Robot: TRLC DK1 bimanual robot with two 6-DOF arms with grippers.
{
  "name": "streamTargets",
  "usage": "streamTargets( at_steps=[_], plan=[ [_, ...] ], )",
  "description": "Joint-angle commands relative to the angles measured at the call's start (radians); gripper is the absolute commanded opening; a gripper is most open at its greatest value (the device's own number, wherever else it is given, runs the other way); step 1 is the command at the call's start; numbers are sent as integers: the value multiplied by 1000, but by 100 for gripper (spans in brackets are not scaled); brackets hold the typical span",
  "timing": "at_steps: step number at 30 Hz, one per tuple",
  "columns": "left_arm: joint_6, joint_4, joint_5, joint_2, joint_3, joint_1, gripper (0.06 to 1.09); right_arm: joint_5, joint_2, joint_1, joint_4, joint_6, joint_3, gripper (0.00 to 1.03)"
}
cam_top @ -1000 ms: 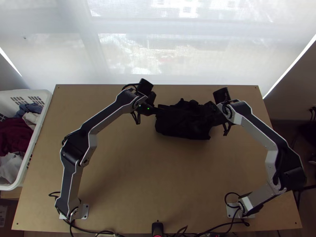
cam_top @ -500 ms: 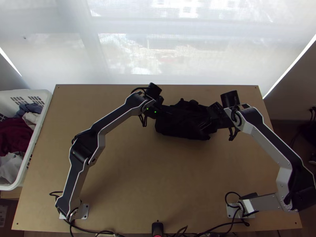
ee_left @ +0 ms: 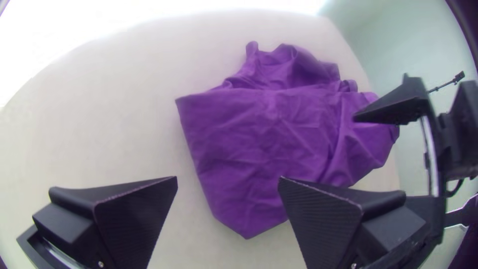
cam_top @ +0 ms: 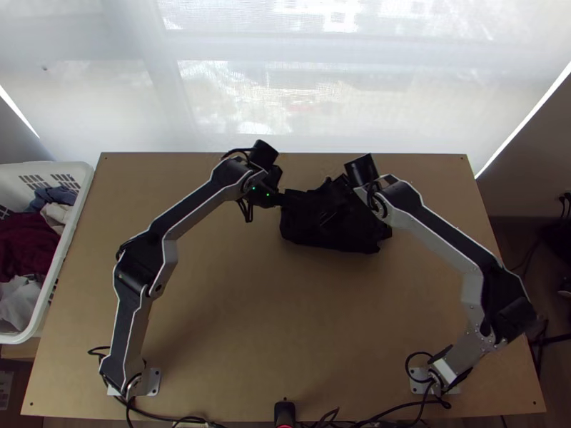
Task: Fold the t-shirt
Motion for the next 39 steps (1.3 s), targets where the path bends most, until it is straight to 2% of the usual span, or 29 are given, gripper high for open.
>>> streamTargets(
  at_steps=[1, 8, 19, 28, 39],
  plan=[
    [12, -56, -1, -143, -5, 48, 104, 6, 171, 56, 7, 13, 38, 98],
    [26, -90, -2, -353, -108, 120, 104, 6, 213, 16, 41, 14, -39, 98],
    [29, -28, -2, -792, -611, 304, 104, 17, 277, -136, 27, 17, -28, 98],
    [70, -48, -2, -986, -778, 461, 104, 18, 320, -341, 27, 17, 53, 98],
    [66, -53, -2, -1069, -852, 491, 104, 18, 363, -674, 27, 3, 130, 98]
  ],
)
